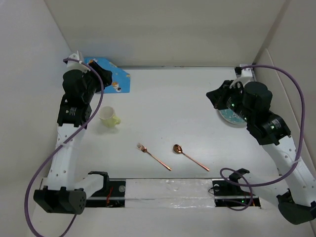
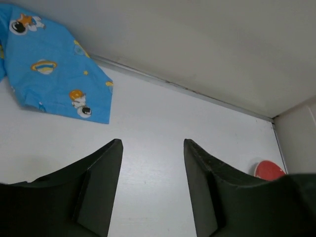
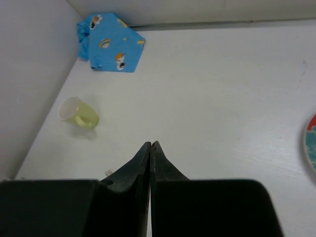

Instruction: Set the dinner table for one person

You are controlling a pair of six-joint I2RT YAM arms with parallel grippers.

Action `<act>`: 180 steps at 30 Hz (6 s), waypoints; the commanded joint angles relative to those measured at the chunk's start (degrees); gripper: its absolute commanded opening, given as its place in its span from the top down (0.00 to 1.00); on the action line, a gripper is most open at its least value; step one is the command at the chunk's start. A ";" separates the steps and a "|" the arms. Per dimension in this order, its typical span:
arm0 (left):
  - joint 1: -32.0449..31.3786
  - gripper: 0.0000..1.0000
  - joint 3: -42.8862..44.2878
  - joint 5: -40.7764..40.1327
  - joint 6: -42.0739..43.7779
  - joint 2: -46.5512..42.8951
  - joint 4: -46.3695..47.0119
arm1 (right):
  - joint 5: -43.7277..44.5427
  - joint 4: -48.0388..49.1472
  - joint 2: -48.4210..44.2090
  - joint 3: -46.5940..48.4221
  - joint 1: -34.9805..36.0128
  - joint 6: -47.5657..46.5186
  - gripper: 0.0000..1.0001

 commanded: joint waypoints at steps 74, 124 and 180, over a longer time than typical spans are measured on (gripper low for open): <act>-27.98 1.00 38.31 3.62 11.55 61.82 -10.60 | 13.85 10.58 17.80 -11.24 -4.69 10.29 0.44; -16.83 0.35 13.67 -3.59 -1.29 34.48 5.31 | 7.89 -0.94 51.92 28.28 -7.00 26.47 1.00; -24.82 0.34 15.87 -8.15 -22.64 61.27 5.58 | -11.46 9.53 25.28 13.20 -22.28 18.47 1.00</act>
